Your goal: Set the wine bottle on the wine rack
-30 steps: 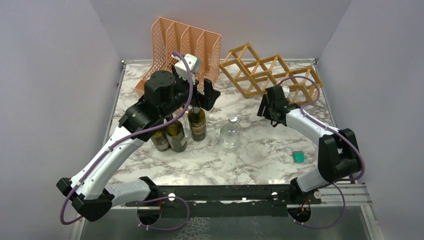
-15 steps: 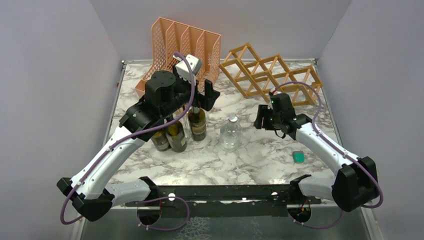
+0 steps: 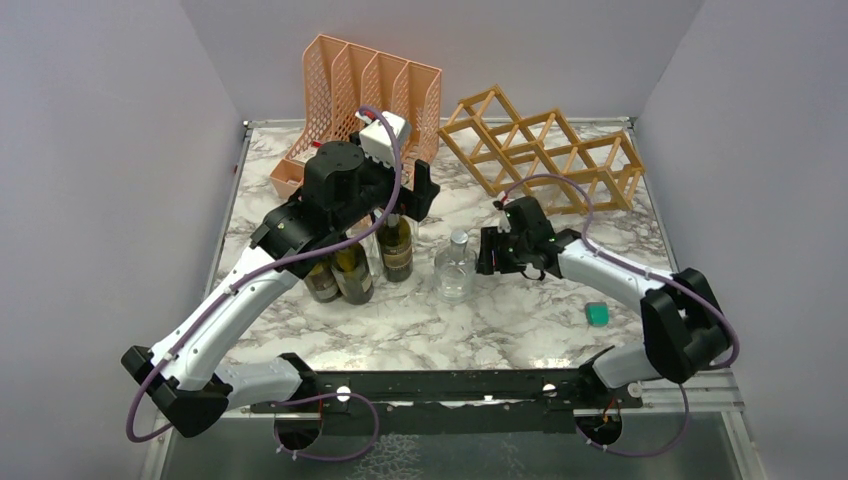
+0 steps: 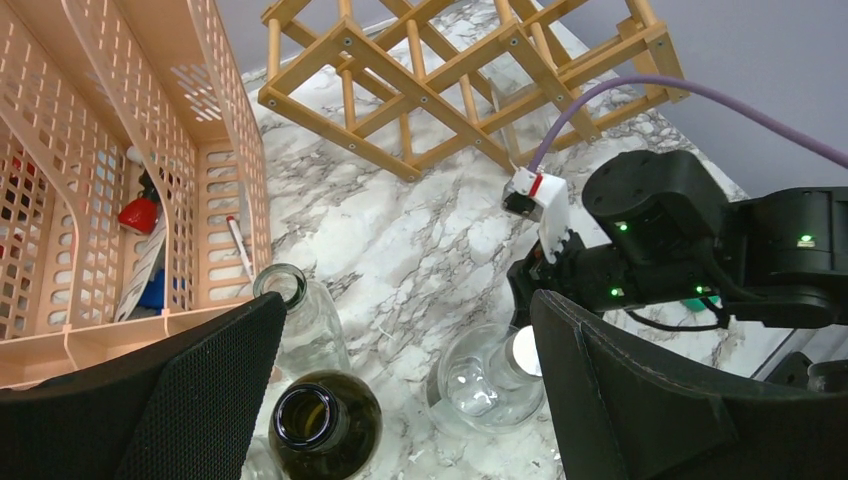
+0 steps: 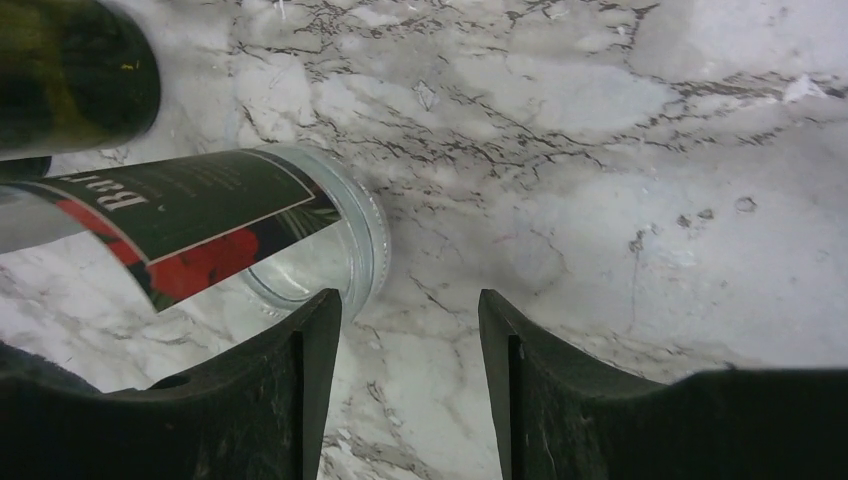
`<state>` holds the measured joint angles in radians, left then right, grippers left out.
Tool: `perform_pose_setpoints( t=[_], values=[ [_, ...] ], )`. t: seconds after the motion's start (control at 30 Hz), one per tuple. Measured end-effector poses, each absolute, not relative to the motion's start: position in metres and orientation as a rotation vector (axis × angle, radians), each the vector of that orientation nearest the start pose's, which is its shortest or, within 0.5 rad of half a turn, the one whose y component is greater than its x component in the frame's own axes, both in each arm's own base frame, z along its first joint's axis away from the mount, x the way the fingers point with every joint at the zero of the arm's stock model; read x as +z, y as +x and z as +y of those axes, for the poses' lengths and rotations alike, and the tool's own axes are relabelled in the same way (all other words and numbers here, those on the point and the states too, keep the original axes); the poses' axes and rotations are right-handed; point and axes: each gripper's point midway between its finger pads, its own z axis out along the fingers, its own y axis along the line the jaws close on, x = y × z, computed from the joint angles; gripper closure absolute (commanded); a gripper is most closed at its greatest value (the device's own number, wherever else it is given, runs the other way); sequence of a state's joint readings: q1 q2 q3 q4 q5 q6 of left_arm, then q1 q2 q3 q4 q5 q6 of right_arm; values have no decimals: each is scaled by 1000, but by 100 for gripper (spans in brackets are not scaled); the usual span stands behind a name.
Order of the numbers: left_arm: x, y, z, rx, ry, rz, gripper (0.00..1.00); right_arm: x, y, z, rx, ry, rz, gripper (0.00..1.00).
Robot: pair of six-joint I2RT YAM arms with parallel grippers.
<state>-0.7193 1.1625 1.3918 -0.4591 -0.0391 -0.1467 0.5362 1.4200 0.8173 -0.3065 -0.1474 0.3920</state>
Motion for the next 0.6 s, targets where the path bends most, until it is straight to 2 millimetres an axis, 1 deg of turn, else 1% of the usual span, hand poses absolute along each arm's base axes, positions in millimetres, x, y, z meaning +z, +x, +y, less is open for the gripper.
perform_pose_setpoints(
  t=[0.3,0.4,0.5,0.6],
  values=[
    [370,286,-244,-565,472,1784,1,36,272,234,687,-313,2588,45],
    [369,287,-244,-563,468,1787,1,34,269,246,737,-350,2580,47],
    [368,288,-243,-558,464,1790,1,36,266,256,768,-382,2563,52],
    [367,290,-243,-549,455,1796,1,36,268,258,761,-368,2554,58]
  ],
)
